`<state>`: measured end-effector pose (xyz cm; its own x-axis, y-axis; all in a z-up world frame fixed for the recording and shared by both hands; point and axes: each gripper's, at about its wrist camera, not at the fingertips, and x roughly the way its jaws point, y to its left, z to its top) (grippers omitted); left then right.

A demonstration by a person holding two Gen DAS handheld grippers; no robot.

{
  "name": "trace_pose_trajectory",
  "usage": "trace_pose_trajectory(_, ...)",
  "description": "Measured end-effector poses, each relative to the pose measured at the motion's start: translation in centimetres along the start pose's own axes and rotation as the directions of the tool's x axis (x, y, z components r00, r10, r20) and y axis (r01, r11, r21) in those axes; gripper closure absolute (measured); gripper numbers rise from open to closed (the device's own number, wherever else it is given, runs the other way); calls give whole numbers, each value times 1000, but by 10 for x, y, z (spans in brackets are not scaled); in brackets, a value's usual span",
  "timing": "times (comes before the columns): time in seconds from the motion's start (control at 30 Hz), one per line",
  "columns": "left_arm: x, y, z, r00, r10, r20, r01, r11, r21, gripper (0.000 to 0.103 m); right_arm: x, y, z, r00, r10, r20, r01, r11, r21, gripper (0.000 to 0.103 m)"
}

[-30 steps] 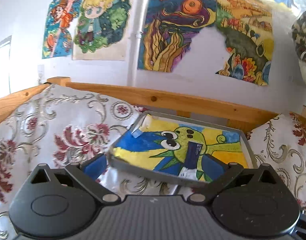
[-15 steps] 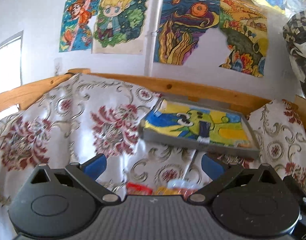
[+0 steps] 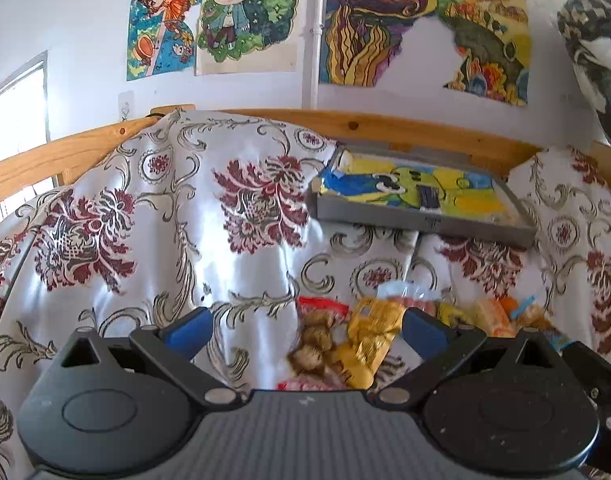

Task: Organize snacks
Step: 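Move both tools back from the tray to the snack pile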

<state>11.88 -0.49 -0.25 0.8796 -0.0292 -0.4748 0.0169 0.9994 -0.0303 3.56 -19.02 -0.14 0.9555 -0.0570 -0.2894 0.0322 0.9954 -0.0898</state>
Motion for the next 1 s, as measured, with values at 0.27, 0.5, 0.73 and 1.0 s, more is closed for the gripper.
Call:
trace_pose_trajectory(0.27, 18, 9, -15, 998, 9, -57, -8, 1000, 18, 1, 16, 7, -5, 998, -2, -56, 1, 1000, -14, 1)
trace_pose_trajectory(0.5, 37, 16, -22, 996, 16, -90, -11, 998, 57, 1, 33, 11, -9, 995, 24, -99, -26, 1000, -18, 1)
trace_pose_trajectory(0.73, 55, 27, -29, 993, 45, -114, -32, 994, 107, 1, 53, 25, -14, 990, 54, -133, -62, 997, -55, 1)
trace_pose_trajectory(1.0, 76, 32, -25, 990, 41, -132, -17, 985, 172, 1, 80, 35, -17, 980, 99, -174, -117, 989, -94, 1)
